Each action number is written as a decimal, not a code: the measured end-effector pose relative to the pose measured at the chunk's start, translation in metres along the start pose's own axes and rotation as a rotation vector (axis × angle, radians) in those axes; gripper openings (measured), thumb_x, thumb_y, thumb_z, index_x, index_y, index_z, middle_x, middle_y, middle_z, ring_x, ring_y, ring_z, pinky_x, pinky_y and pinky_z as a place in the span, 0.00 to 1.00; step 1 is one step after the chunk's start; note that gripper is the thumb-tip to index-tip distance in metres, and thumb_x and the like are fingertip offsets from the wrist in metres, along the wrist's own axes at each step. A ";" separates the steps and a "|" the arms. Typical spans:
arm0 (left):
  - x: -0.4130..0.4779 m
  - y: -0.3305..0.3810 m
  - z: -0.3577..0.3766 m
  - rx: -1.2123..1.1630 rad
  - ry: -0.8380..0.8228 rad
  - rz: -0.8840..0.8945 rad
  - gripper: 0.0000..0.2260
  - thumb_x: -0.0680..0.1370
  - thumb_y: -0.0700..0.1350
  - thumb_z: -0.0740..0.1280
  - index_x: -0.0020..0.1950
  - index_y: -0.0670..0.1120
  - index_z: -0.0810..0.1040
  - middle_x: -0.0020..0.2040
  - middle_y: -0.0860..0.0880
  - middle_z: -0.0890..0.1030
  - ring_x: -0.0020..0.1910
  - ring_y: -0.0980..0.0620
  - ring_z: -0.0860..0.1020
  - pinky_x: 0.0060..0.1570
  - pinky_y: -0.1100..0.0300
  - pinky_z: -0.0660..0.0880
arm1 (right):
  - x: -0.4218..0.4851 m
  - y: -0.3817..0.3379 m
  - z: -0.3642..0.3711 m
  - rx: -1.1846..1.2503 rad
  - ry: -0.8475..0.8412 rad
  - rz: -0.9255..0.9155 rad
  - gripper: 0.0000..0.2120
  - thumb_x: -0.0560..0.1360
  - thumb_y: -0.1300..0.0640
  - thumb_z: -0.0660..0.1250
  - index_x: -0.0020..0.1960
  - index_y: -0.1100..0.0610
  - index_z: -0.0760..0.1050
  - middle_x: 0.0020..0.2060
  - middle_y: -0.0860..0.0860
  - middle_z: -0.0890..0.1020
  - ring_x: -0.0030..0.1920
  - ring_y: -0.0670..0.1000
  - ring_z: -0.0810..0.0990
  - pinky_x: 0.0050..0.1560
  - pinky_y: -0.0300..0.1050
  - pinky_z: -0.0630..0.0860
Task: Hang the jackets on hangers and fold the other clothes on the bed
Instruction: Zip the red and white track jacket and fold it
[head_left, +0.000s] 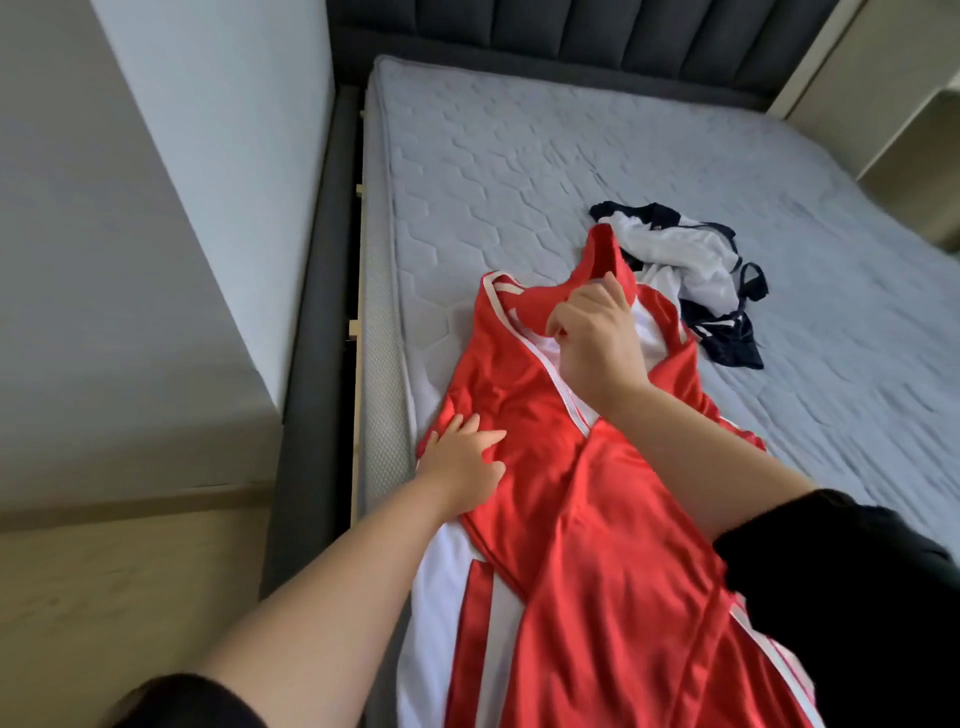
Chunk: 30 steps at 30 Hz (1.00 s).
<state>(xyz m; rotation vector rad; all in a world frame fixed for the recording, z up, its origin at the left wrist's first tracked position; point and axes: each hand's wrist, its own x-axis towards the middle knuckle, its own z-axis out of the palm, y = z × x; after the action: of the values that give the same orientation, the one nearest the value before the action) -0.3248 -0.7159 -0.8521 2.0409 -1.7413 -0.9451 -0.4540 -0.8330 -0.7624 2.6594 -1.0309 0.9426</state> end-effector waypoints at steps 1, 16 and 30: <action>-0.005 0.003 -0.003 -0.202 0.036 -0.026 0.21 0.78 0.43 0.61 0.73 0.50 0.68 0.76 0.45 0.63 0.75 0.50 0.59 0.71 0.61 0.53 | -0.012 -0.008 -0.010 0.037 -0.011 -0.023 0.10 0.60 0.75 0.67 0.33 0.62 0.76 0.29 0.56 0.77 0.36 0.58 0.76 0.49 0.52 0.72; -0.054 0.032 -0.007 -0.579 0.417 -0.208 0.15 0.74 0.40 0.67 0.60 0.47 0.77 0.51 0.49 0.80 0.50 0.48 0.79 0.53 0.57 0.73 | -0.146 -0.051 -0.060 0.176 0.144 0.434 0.16 0.69 0.64 0.71 0.56 0.62 0.76 0.50 0.56 0.77 0.54 0.54 0.74 0.56 0.46 0.70; -0.031 0.049 0.025 -0.793 0.232 -0.361 0.21 0.73 0.54 0.70 0.61 0.43 0.76 0.45 0.49 0.81 0.43 0.49 0.80 0.39 0.57 0.77 | -0.151 0.028 -0.048 0.554 -0.153 1.314 0.06 0.77 0.60 0.64 0.49 0.63 0.77 0.34 0.58 0.82 0.28 0.50 0.80 0.29 0.42 0.76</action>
<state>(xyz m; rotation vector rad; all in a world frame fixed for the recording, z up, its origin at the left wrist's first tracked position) -0.3794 -0.6929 -0.8319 1.8195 -0.6997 -1.1907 -0.5824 -0.7531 -0.8172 2.1261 -3.0461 1.2875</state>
